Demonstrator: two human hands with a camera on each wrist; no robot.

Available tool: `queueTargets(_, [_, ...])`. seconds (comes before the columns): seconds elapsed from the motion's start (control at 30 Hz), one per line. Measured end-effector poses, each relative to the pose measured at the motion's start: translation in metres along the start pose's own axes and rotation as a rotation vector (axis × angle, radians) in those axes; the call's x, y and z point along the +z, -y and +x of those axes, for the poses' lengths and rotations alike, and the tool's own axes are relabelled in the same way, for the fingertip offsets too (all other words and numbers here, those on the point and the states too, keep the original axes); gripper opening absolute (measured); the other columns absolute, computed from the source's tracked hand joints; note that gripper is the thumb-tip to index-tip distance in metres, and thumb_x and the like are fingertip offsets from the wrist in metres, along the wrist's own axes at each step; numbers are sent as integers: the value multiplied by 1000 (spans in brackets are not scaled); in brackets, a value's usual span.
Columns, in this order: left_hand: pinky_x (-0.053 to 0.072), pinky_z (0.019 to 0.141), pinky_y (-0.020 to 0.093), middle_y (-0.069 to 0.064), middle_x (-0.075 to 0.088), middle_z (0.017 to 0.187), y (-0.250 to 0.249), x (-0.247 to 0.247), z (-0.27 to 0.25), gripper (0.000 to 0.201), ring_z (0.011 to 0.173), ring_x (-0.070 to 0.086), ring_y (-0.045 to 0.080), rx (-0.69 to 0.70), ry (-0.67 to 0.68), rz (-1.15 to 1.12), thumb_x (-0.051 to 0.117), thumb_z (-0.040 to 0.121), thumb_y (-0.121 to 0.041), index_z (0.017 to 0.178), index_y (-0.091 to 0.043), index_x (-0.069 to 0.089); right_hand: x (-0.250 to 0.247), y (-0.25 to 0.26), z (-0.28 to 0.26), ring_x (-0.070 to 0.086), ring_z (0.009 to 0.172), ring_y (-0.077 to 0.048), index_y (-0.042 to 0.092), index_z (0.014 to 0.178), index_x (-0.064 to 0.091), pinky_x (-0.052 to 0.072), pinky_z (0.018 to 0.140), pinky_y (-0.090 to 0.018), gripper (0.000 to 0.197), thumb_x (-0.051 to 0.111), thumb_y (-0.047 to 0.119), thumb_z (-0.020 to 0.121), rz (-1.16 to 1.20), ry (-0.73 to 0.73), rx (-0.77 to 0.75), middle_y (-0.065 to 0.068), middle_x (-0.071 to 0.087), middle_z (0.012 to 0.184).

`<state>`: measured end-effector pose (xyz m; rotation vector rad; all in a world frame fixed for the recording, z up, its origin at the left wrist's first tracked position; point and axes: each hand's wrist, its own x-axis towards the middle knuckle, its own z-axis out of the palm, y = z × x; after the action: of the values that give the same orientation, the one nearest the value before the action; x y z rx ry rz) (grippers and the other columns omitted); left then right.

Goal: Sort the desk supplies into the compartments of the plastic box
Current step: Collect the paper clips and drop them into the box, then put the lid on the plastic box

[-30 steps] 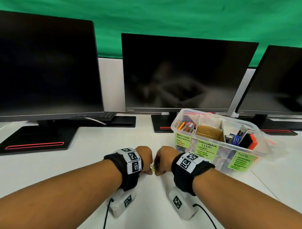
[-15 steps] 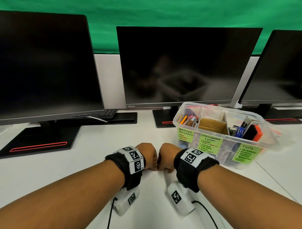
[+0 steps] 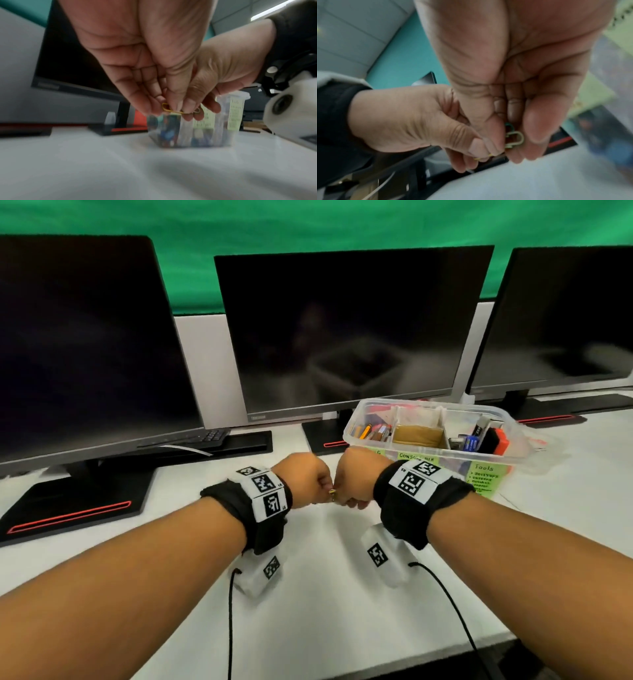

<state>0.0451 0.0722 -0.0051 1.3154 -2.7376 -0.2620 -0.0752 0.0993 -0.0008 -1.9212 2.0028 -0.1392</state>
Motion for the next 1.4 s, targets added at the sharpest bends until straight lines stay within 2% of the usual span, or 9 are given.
queueTargets(0.17, [38, 56, 8, -13, 55, 62, -24, -54, 25, 9, 52, 47, -4, 79, -195, -78, 68, 82, -21, 88, -15, 72, -68, -10, -17, 66, 63, -23, -1, 88, 73, 60, 74, -35, 13, 68, 7, 80, 15, -214, -20, -15, 72, 78])
queueTargets(0.3, [48, 63, 18, -15, 54, 60, -53, -79, 68, 6, 54, 50, -5, 119, -271, -154, 67, 82, -15, 86, -15, 71, -116, -41, -12, 68, 71, -31, -1, 87, 72, 60, 75, -45, 10, 70, 2, 78, 78, -299, -3, -21, 71, 82])
queueTargets(0.53, [56, 72, 28, -2, 61, 66, -96, -80, 163, 10, 57, 60, 12, 59, 24, -210, 70, 82, -13, 79, -14, 60, -159, -106, 38, 65, 73, -26, -5, 90, 69, 58, 79, -41, 14, 71, -2, 77, 126, -76, 151, -18, 68, 83])
queueTargets(0.67, [51, 57, 20, -2, 60, 61, -97, -69, 196, 8, 51, 56, 9, -7, 155, -237, 72, 81, -14, 80, -13, 64, -163, -127, 66, 65, 71, -25, -3, 93, 70, 57, 79, -40, 17, 72, -2, 76, 155, 67, 185, -15, 67, 76])
queueTargets(0.77, [49, 59, 21, 0, 63, 67, -99, -66, 204, 6, 56, 58, 11, -70, 202, -217, 72, 80, -14, 81, -12, 66, -159, -134, 80, 62, 58, -18, 1, 91, 71, 57, 74, -34, 15, 72, 2, 76, 107, 105, 199, -11, 67, 74])
queueTargets(1.0, [49, 90, 29, 8, 68, 112, -108, -69, 206, 24, 108, 63, 25, -210, 249, -134, 54, 89, -14, 107, -8, 69, -160, -140, 90, 67, 86, -28, 4, 97, 70, 54, 81, -33, 16, 64, 9, 83, 83, 111, 254, -15, 71, 99])
queueTargets(1.13, [49, 94, 28, 8, 67, 116, -99, -74, 198, 23, 108, 63, 24, -251, 277, -195, 55, 89, -9, 107, -6, 69, -168, -153, 83, 68, 74, -24, 2, 99, 72, 59, 71, -34, 18, 63, 3, 83, 286, 97, 289, -11, 72, 89])
queueTargets(1.27, [49, 90, 27, 5, 69, 112, -82, -80, 172, 23, 105, 63, 22, -325, 187, -186, 56, 89, -13, 104, -12, 73, -178, -181, 54, 60, 59, -21, 11, 68, 64, 50, 50, -26, 25, 55, -5, 85, 573, -68, 349, -6, 62, 66])
queueTargets(1.4, [46, 97, 26, 2, 64, 122, -54, -72, 146, 29, 113, 59, 21, -435, 116, -188, 65, 84, -12, 112, -19, 67, -180, -240, 29, 68, 74, -33, 6, 77, 68, 55, 65, -36, 17, 54, 1, 85, 461, -208, 462, -17, 69, 86])
